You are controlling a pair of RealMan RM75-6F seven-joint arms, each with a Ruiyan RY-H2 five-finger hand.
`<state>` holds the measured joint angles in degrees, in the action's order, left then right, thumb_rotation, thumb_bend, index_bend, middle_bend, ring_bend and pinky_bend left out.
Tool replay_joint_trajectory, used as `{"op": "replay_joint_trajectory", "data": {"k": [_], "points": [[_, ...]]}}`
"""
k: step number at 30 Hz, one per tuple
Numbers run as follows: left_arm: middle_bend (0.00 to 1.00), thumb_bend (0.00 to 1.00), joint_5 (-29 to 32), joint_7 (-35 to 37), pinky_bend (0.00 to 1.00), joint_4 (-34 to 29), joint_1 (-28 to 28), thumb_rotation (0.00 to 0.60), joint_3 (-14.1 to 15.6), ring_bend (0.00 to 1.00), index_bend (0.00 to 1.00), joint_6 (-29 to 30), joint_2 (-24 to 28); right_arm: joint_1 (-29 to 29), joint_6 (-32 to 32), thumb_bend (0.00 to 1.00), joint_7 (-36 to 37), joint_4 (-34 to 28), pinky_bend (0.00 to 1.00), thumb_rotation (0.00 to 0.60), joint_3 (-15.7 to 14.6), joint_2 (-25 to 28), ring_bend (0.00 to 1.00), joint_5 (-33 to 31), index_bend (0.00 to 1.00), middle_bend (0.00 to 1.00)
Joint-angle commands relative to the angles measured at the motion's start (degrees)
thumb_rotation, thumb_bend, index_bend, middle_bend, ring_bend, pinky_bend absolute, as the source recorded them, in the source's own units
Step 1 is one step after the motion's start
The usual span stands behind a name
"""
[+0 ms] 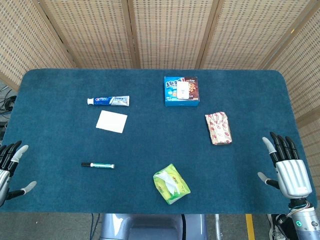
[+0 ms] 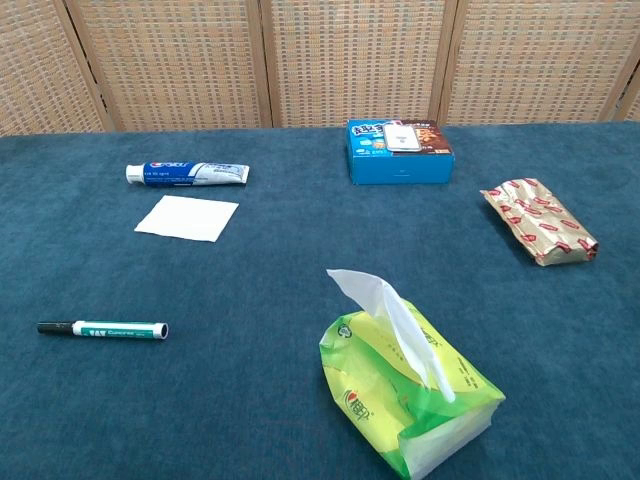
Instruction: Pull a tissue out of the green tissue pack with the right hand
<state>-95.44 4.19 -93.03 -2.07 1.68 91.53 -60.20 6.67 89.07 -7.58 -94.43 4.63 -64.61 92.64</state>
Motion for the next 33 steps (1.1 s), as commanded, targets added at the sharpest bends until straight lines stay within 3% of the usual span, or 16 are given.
{"op": "replay_joint_trajectory", "data": {"k": [1, 8, 12, 21, 26, 33], "points": [[0.0, 0.0, 0.0, 0.1, 0.0, -0.1, 0.0, 0.6, 0.1, 0.0, 0.0, -0.1, 0.1, 0.0, -0.1, 0.0, -0.1, 0.0, 0.0, 0.6, 0.0, 0.0, 0.0, 0.0, 0.0, 0.0], [0.0, 0.0, 0.2, 0.2, 0.0, -0.2, 0.0, 0.6, 0.1, 0.0, 0.0, -0.3, 0.2, 0.3, -0.6, 0.0, 0.2, 0.2, 0.0, 0.6, -0.4, 0.2, 0.0, 0.6, 0.0, 0.0], [0.0, 0.0, 0.6, 0.2, 0.0, -0.3, -0.2, 0.6, -0.2, 0.0, 0.0, -0.5, 0.2, 1.8, -0.2, 0.0, 1.5, 1.7, 0.0, 0.6, -0.6, 0.1, 0.0, 4.7, 0.0, 0.0], [0.0, 0.0, 2.3, 0.1, 0.0, -1.1, -0.5, 0.6, -1.2, 0.0, 0.0, -1.0, 0.4, 13.6, 5.4, 0.0, -0.5, 18.7, 0.0, 0.6, 0.2, -3.9, 0.0, 31.0, 0.0, 0.0], [0.0, 0.0, 4.1, -0.9, 0.0, -1.4, -1.2, 0.6, -2.2, 0.0, 0.0, -2.2, 0.4, 21.8, -0.5, 0.12, -2.6, 19.6, 0.02, 0.6, -1.5, -2.9, 0.0, 41.5, 0.0, 0.0], [0.0, 0.0, 7.0, 0.0, 0.0, -1.8, -2.4, 0.6, -3.2, 0.0, 0.0, -5.2, 1.0, 31.7, -19.9, 0.13, -10.0, 8.1, 0.02, 0.6, -3.0, 0.9, 0.0, 49.2, 0.0, 0.01]]}}
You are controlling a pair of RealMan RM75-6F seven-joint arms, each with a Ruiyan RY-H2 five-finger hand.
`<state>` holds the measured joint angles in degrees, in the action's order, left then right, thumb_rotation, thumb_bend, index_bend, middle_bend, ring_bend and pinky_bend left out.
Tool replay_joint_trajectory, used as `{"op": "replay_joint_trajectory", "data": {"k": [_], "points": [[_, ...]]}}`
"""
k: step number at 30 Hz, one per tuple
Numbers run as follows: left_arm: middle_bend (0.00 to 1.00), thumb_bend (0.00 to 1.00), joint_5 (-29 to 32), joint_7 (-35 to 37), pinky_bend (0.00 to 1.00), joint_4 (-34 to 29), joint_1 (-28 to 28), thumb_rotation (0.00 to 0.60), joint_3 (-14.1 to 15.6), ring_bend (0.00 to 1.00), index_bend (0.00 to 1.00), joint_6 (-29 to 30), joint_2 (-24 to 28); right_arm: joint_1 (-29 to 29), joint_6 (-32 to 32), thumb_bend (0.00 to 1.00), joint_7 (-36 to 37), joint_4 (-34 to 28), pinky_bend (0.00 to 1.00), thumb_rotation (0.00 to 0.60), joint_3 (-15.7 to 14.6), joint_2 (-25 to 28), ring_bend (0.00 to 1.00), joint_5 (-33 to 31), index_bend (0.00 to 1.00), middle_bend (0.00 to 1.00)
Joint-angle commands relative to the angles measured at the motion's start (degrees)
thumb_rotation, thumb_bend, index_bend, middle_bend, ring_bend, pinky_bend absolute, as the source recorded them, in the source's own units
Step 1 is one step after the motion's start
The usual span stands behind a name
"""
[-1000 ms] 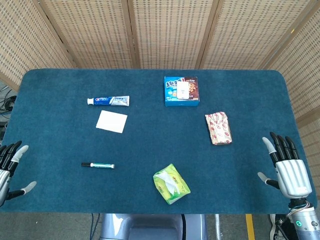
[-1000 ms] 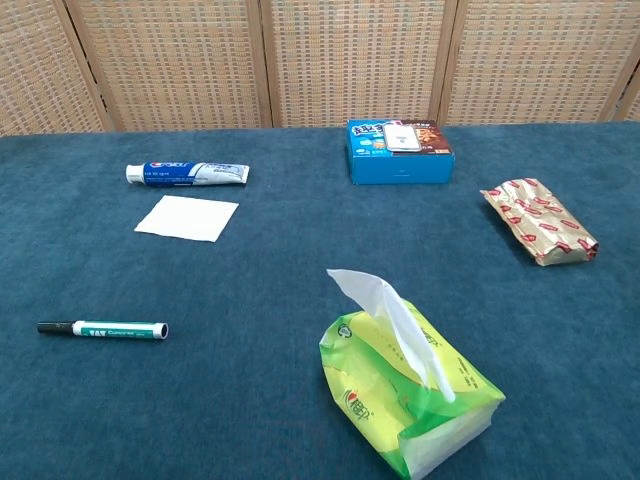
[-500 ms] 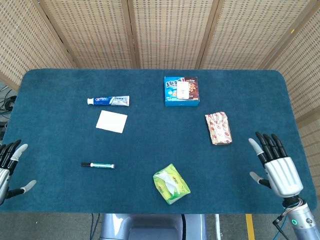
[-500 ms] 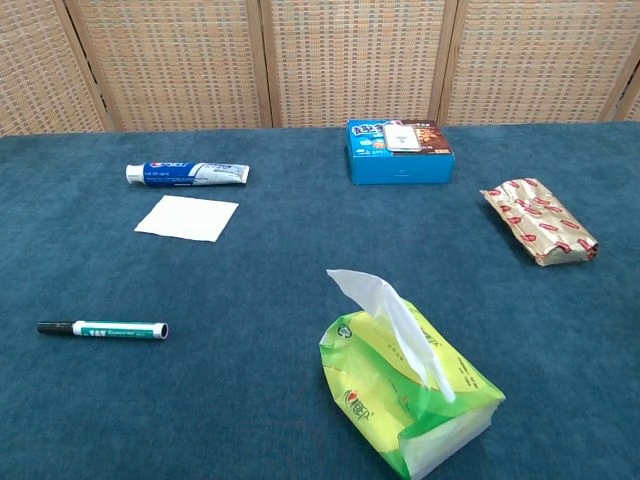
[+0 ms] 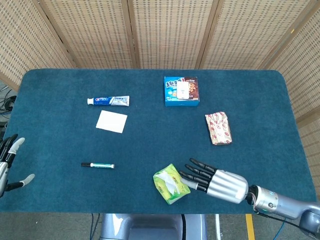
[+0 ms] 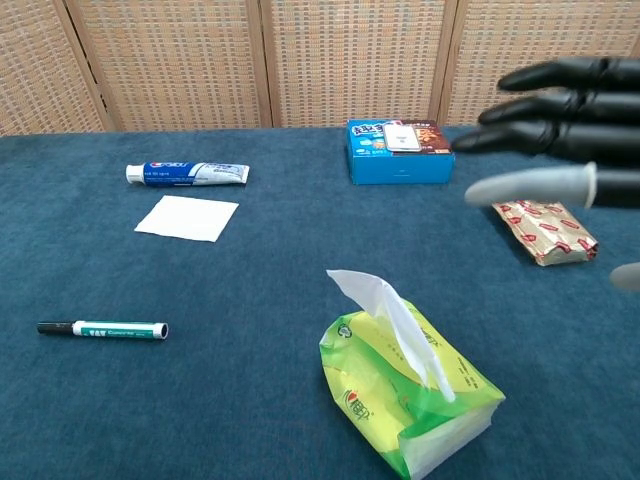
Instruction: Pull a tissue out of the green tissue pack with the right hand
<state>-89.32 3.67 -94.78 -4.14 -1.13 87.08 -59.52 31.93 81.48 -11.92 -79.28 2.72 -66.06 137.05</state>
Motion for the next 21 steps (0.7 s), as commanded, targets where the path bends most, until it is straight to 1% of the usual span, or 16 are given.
{"op": "replay_joint_trajectory", "data": {"k": [1, 2, 3, 7, 13, 17, 21], "points": [[0.0, 0.0, 1.3, 0.8, 0.0, 0.0, -0.4, 0.6, -0.5, 0.0, 0.0, -1.0, 0.4, 7.5, -15.2, 0.13, -6.9, -8.7, 0.02, 0.6, -0.9, 2.4, 0.0, 5.2, 0.0, 0.01], [0.0, 0.0, 1.5, 0.9, 0.0, 0.0, -0.5, 0.6, -0.5, 0.0, 0.0, -1.2, 0.4, 8.1, -16.6, 0.13, -7.6, -9.6, 0.02, 0.6, -0.8, 2.3, 0.0, 5.3, 0.0, 0.01], [0.0, 0.0, 2.0, 1.3, 0.0, 0.2, -0.6, 0.6, -0.7, 0.0, 0.0, -1.6, 0.5, 9.3, -20.2, 0.13, -9.1, -11.9, 0.02, 0.6, -0.6, 2.2, 0.0, 5.3, 0.0, 0.01], [0.0, 0.0, 2.7, 2.4, 0.0, 0.6, -0.9, 0.6, -0.9, 0.0, 0.0, -2.4, 0.9, 11.4, -28.7, 0.13, -13.6, -17.1, 0.02, 0.6, 0.4, 1.2, 0.0, 4.0, 0.0, 0.01], [0.0, 0.0, 2.8, 4.6, 0.0, 0.9, -0.6, 0.6, -0.9, 0.0, 0.0, -2.1, 1.5, 12.8, -38.1, 0.13, -18.8, -20.8, 0.02, 0.6, 1.3, -0.6, 0.0, 0.8, 0.02, 0.0], [0.0, 0.0, 2.5, 5.6, 0.0, 1.0, -0.4, 0.6, -0.9, 0.0, 0.0, -1.6, 1.8, 12.7, -41.0, 0.13, -21.5, -21.1, 0.02, 0.6, 1.9, -1.6, 0.0, -1.4, 0.03, 0.0], [0.0, 0.0, 2.3, 6.0, 0.0, 1.2, -0.4, 0.6, -0.7, 0.0, 0.0, -1.7, 1.8, 12.2, -42.0, 0.15, -24.4, -21.0, 0.04, 0.6, 2.9, -2.0, 0.0, -3.5, 0.04, 0.01]]}}
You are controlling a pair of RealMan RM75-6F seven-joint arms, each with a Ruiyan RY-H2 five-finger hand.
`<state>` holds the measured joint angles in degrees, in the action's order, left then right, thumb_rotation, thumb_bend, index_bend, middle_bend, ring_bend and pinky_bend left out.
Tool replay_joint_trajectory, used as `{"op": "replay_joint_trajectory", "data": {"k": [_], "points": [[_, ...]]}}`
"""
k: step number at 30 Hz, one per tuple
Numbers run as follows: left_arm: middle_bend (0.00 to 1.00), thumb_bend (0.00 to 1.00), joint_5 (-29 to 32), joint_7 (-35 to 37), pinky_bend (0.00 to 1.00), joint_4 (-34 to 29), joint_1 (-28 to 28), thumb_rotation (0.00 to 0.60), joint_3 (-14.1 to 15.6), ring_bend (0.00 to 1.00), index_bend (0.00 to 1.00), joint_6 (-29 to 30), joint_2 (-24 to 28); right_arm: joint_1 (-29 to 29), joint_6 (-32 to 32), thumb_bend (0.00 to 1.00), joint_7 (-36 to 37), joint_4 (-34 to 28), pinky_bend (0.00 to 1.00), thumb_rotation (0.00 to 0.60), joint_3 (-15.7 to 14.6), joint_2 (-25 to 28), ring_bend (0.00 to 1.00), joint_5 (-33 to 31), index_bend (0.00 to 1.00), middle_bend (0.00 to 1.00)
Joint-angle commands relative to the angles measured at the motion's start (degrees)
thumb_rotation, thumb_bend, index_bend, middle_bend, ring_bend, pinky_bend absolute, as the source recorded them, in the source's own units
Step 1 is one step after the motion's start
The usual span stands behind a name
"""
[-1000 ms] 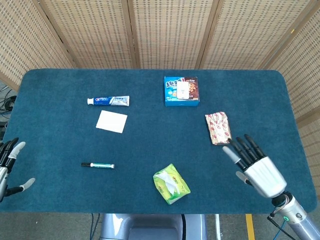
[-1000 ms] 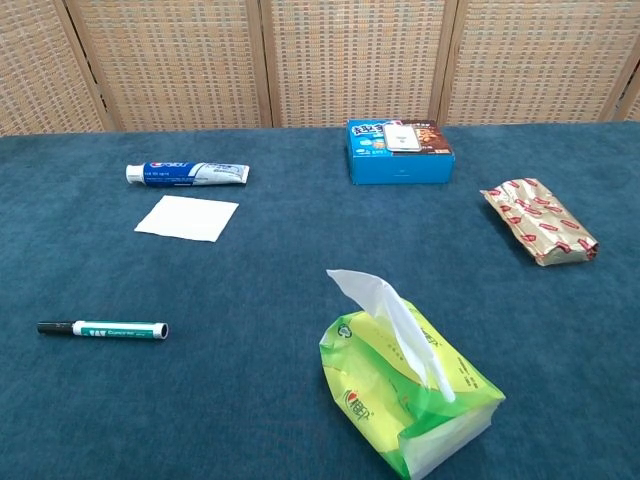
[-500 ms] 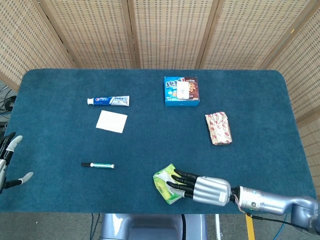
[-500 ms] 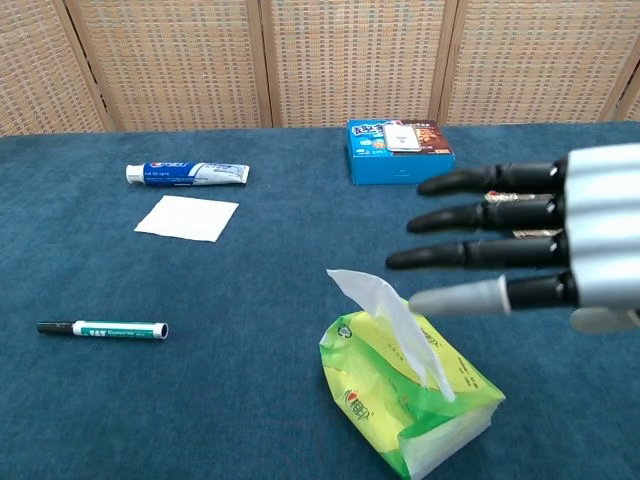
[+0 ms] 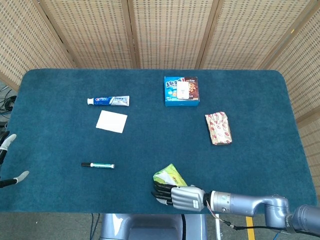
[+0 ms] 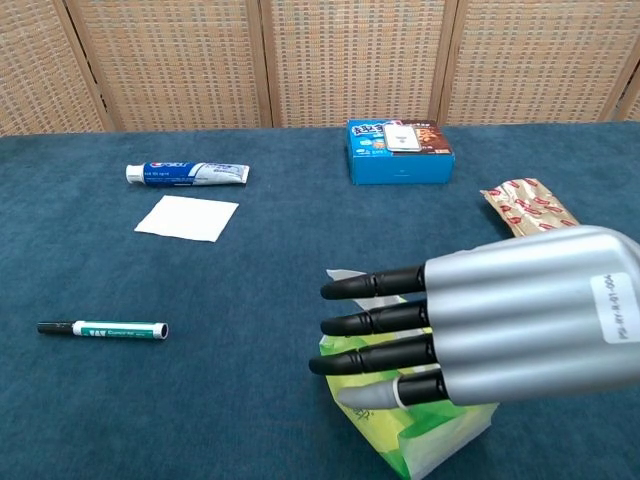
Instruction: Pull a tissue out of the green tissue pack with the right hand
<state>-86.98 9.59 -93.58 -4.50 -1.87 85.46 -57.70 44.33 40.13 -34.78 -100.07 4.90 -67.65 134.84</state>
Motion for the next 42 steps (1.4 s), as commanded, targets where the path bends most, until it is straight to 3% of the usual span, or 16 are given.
{"op": "replay_joint_trajectory", "data": {"k": [1, 5, 8, 15, 17, 23, 32, 36, 42], "points": [[0.0, 0.0, -0.1, 0.0, 0.0, 0.0, 0.0, 0.6, 0.1, 0.0, 0.0, 0.0, 0.0, -0.4, -0.5, 0.15, -2.0, -0.3, 0.04, 0.6, 0.9, -0.4, 0.0, -1.6, 0.04, 0.01], [0.0, 0.0, -0.1, -0.3, 0.0, 0.0, -0.1, 0.6, 0.1, 0.0, 0.0, -0.1, -0.1, -0.5, 0.2, 0.17, -3.7, -1.0, 0.04, 0.6, 1.0, 0.1, 0.0, -2.4, 0.07, 0.02], [0.0, 0.0, -0.1, -0.8, 0.0, -0.2, -0.1, 0.6, 0.1, 0.0, 0.0, -0.3, -0.2, -0.2, 0.2, 0.24, -4.6, -0.7, 0.07, 0.6, 0.9, -0.1, 0.01, -2.8, 0.17, 0.1], [0.0, 0.0, -0.1, -1.0, 0.0, -0.3, -0.1, 0.6, 0.1, 0.0, 0.0, -0.2, -0.3, 1.1, 0.2, 0.59, -5.5, 1.9, 0.33, 0.6, 0.6, -1.2, 0.26, -3.4, 0.46, 0.38], [0.0, 0.0, -0.2, -0.8, 0.0, -0.2, -0.1, 0.6, 0.1, 0.0, 0.0, -0.2, -0.3, 1.4, 0.6, 0.65, -5.1, 2.5, 0.38, 0.6, 0.2, -1.3, 0.32, -3.6, 0.55, 0.45], [0.0, 0.0, -0.3, -0.4, 0.0, 0.0, -0.1, 0.6, 0.2, 0.0, 0.0, -0.2, -0.2, 2.9, 3.7, 0.67, -3.1, 3.3, 0.51, 0.6, -2.1, -1.4, 0.44, -2.1, 0.67, 0.57], [0.0, 0.0, -0.6, -0.1, 0.0, -0.1, 0.0, 0.6, 0.3, 0.0, 0.0, 0.0, -0.1, 4.6, 10.1, 0.67, -1.8, 4.9, 0.52, 0.6, -2.8, -0.9, 0.45, 0.0, 0.69, 0.58], [0.0, 0.0, -0.4, 0.3, 0.0, 0.0, 0.0, 0.6, 0.3, 0.0, 0.0, -0.1, 0.0, 5.6, 15.6, 0.67, -4.4, 4.6, 0.52, 0.6, 1.3, 2.1, 0.45, 1.1, 0.69, 0.58], [0.0, 0.0, -0.7, 0.6, 0.0, 0.0, -0.1, 0.6, 0.4, 0.0, 0.0, -0.2, 0.1, 6.9, 18.5, 0.65, -8.1, 5.8, 0.52, 0.6, 13.5, 7.4, 0.45, -7.4, 0.69, 0.58]]}}
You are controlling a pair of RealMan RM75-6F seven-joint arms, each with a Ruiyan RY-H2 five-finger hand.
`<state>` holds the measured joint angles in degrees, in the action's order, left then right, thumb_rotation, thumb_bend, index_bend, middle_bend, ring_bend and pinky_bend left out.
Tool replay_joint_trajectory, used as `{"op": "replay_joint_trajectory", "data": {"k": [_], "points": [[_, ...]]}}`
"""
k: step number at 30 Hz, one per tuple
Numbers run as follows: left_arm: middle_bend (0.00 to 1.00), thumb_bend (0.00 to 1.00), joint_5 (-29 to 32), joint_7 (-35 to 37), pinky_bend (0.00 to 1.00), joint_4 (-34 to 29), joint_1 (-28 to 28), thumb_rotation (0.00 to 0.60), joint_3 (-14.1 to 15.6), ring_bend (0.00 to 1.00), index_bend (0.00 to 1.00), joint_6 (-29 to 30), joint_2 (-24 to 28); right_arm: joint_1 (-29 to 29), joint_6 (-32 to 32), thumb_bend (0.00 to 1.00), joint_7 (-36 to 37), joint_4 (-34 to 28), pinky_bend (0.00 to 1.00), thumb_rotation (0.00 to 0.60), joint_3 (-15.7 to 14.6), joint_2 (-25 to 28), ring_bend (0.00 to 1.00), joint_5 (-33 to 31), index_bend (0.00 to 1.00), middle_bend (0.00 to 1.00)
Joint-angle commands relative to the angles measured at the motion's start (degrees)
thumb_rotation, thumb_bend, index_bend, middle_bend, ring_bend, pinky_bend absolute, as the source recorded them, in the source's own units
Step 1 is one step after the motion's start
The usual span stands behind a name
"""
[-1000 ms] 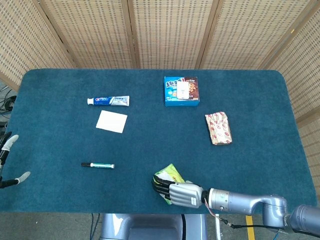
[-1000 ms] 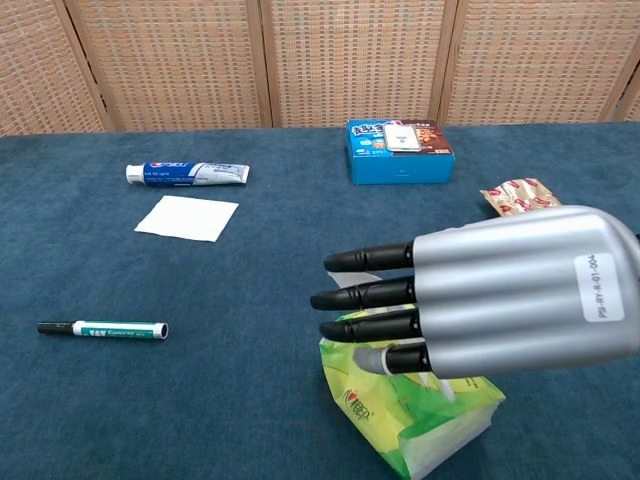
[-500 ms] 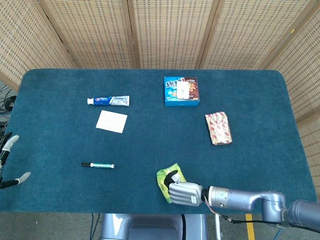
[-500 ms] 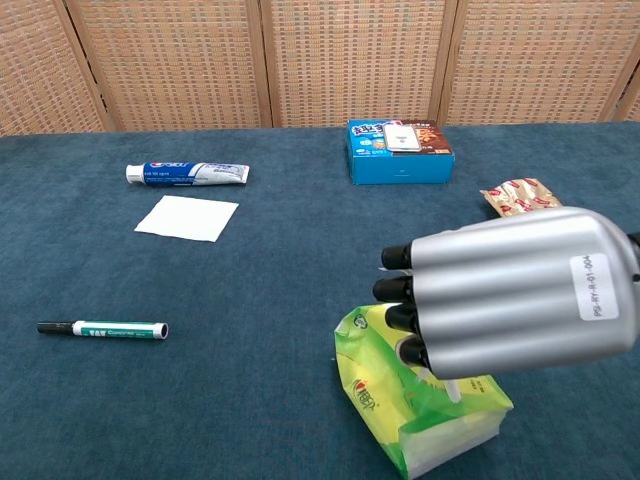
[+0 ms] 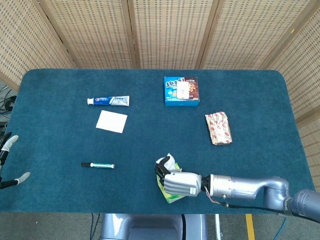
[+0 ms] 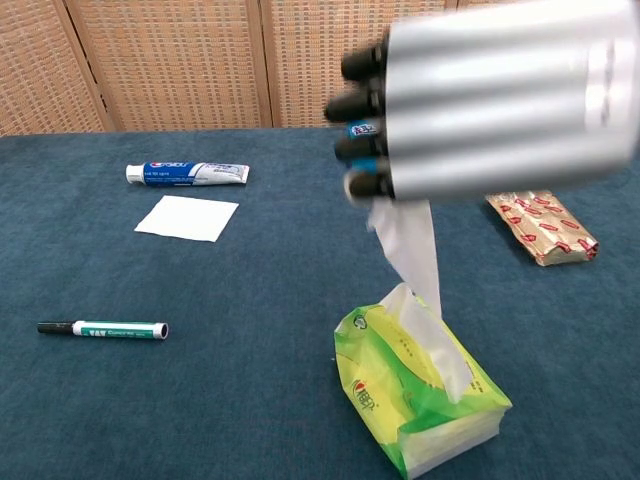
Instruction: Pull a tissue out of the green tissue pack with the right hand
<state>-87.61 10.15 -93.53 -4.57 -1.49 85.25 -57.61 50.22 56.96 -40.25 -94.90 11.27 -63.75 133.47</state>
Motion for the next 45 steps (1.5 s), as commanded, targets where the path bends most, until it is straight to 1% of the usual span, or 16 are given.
{"op": "replay_joint_trajectory", "data": {"k": [1, 5, 9, 17, 20, 24, 25, 26, 27, 28, 29, 30, 32, 37, 41, 45], "points": [[0.0, 0.0, 0.0, 0.1, 0.0, 0.0, 0.0, 0.6, 0.0, 0.0, 0.0, 0.1, 0.0, 1.1, 1.6, 0.65, -2.8, 0.8, 0.52, 0.6, 8.5, 3.6, 0.45, -7.9, 0.69, 0.58], [0.0, 0.0, 0.0, 0.3, 0.0, 0.0, 0.0, 0.6, 0.0, 0.0, 0.0, 0.0, 0.1, 0.7, 0.1, 0.65, -4.0, 1.7, 0.52, 0.6, 11.7, 1.1, 0.45, -16.3, 0.69, 0.58], [0.0, 0.0, 0.2, 0.2, 0.0, 0.1, -0.1, 0.6, 0.0, 0.0, 0.0, -0.3, 0.0, 0.2, -1.6, 0.65, -5.1, 4.2, 0.52, 0.6, 12.1, -4.7, 0.45, -24.2, 0.69, 0.58], [0.0, 0.0, 0.8, 0.1, 0.0, 0.3, -0.4, 0.6, -0.1, 0.0, 0.0, -1.0, -0.2, 0.1, -3.6, 0.65, -8.7, 17.4, 0.52, 0.6, 10.5, -23.4, 0.45, -39.5, 0.69, 0.58], [0.0, 0.0, 1.1, 0.5, 0.0, 0.4, -0.4, 0.6, -0.2, 0.0, 0.0, -1.2, -0.1, 0.4, -3.8, 0.65, -9.5, 24.1, 0.52, 0.6, 9.0, -29.1, 0.45, -42.5, 0.69, 0.58], [0.0, 0.0, 1.6, 0.9, 0.0, 0.5, -0.5, 0.6, -0.3, 0.0, 0.0, -1.6, 0.0, 0.7, -3.6, 0.64, -8.2, 31.3, 0.52, 0.6, 6.6, -33.7, 0.45, -43.5, 0.69, 0.57], [0.0, 0.0, 1.6, 1.0, 0.0, 0.5, -0.5, 0.6, -0.3, 0.0, 0.0, -1.6, 0.0, 0.8, -3.5, 0.61, -7.8, 32.6, 0.52, 0.6, 6.1, -34.4, 0.43, -43.4, 0.67, 0.55], [0.0, 0.0, 1.7, 1.0, 0.0, 0.6, -0.6, 0.6, -0.4, 0.0, 0.0, -1.7, 0.0, 0.9, -3.3, 0.5, -7.3, 33.7, 0.49, 0.6, 5.6, -34.9, 0.37, -43.2, 0.57, 0.46], [0.0, 0.0, 1.7, 1.0, 0.0, 0.6, -0.6, 0.6, -0.4, 0.0, 0.0, -1.7, 0.1, 0.9, -3.1, 0.31, -6.8, 34.6, 0.41, 0.6, 5.0, -35.3, 0.24, -43.0, 0.38, 0.3], [0.0, 0.0, 1.7, 1.0, 0.0, 0.6, -0.6, 0.6, -0.4, 0.0, 0.0, -1.8, 0.1, 0.8, -3.1, 0.19, -6.1, 35.6, 0.34, 0.6, 4.3, -35.7, 0.15, -43.0, 0.24, 0.19], [0.0, 0.0, 1.7, 1.0, 0.0, 0.6, -0.6, 0.6, -0.4, 0.0, 0.0, -1.8, 0.0, 0.7, -3.3, 0.05, -5.8, 35.9, 0.23, 0.6, 4.0, -35.7, 0.04, -43.4, 0.08, 0.06], [0.0, 0.0, 1.7, 0.9, 0.0, 0.6, -0.6, 0.6, -0.4, 0.0, 0.0, -1.9, 0.0, 0.4, -3.7, 0.0, -6.0, 35.9, 0.17, 0.6, 4.0, -35.8, 0.0, -44.2, 0.0, 0.0], [0.0, 0.0, 1.7, 0.8, 0.0, 0.6, -0.7, 0.6, -0.3, 0.0, 0.0, -2.0, 0.0, -0.2, -3.6, 0.0, -6.8, 34.4, 0.13, 0.6, 4.6, -35.6, 0.0, -46.0, 0.0, 0.0], [0.0, 0.0, 1.3, 0.5, 0.0, 0.6, -0.7, 0.6, -0.1, 0.0, 0.0, -2.0, -0.1, -1.9, 0.3, 0.0, -8.5, 27.1, 0.12, 0.6, 4.9, -32.1, 0.0, -46.1, 0.0, 0.0], [0.0, 0.0, 1.0, 0.5, 0.0, 0.5, -0.6, 0.6, 0.0, 0.0, 0.0, -1.6, -0.1, -4.8, 5.7, 0.0, -7.6, 18.8, 0.11, 0.6, 4.1, -25.7, 0.0, -43.5, 0.0, 0.0], [0.0, 0.0, 1.0, 0.8, 0.0, 0.9, -0.5, 0.6, -0.1, 0.0, 0.0, -1.5, -0.3, -10.4, 13.5, 0.0, -2.9, 10.1, 0.09, 0.6, 2.2, -17.5, 0.0, -40.6, 0.0, 0.0]]}}
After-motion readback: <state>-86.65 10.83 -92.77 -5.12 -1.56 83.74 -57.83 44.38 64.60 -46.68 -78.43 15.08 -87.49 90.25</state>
